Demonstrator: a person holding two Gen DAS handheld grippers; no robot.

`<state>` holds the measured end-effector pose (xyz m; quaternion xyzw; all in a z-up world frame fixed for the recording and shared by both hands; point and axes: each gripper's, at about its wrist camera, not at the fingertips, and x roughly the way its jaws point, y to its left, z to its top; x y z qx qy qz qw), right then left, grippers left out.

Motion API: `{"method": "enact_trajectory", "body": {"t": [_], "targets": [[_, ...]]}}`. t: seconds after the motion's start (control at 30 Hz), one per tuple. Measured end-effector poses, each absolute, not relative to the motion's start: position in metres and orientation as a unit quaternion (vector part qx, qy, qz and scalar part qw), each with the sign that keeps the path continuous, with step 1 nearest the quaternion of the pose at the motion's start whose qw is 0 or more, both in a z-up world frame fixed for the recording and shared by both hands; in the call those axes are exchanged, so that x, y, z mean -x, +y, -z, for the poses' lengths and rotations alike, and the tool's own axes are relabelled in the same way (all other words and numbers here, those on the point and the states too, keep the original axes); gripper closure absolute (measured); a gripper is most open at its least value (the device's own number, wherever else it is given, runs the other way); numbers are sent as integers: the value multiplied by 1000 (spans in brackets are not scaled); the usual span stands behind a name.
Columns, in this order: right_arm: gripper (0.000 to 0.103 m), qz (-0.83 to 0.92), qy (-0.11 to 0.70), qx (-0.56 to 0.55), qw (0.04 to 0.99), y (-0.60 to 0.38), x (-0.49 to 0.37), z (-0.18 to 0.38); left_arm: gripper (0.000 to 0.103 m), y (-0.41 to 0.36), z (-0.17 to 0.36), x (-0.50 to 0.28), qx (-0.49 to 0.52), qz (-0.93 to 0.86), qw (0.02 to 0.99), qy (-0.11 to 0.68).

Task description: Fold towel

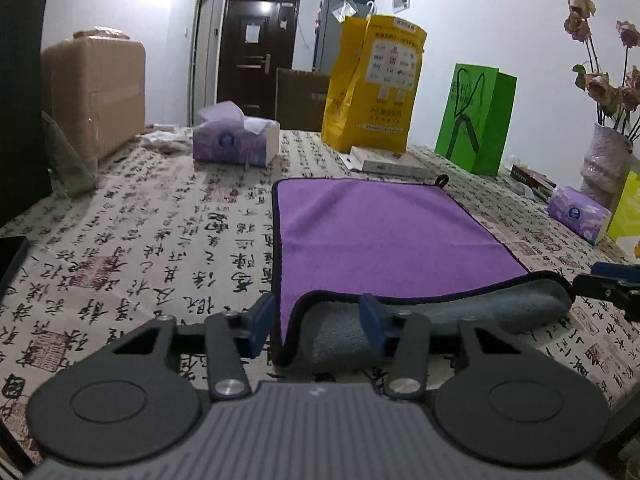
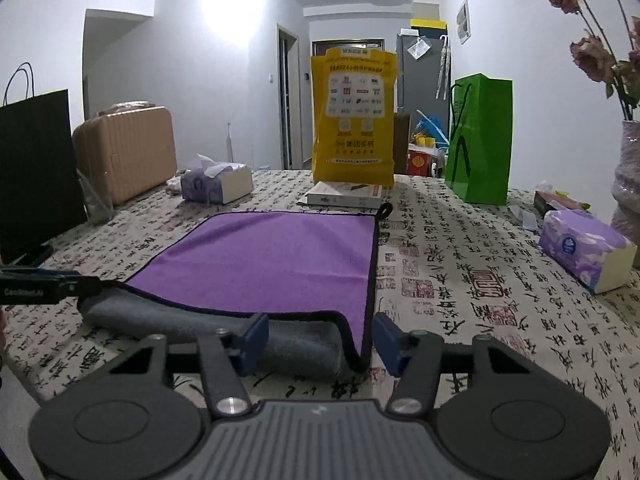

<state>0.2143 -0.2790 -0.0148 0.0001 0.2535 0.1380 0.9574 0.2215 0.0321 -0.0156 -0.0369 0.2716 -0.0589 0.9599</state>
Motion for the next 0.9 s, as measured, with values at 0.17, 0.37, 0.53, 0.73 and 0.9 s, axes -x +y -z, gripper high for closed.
{"method": "enact_trajectory", "body": {"t": [0.17, 0.37, 0.53, 0.73, 0.9], "targets": [[56, -141, 268, 0, 953, -277, -230, 19, 72, 34, 20, -229, 33, 79, 954, 287], [60, -151, 290, -1, 945, -276, -250, 30, 75, 36, 27, -240, 38, 97, 944, 315], [82, -154, 314, -7, 937, -281, -266, 42, 92, 33, 31, -246, 19, 101, 939, 329], [98, -167, 308, 3, 936, -279, -271, 42, 98, 36, 23, -249, 30, 88, 943, 318], [99, -169, 293, 8, 941, -282, -282, 34, 98, 34, 7, -263, 27, 80, 952, 294]]}}
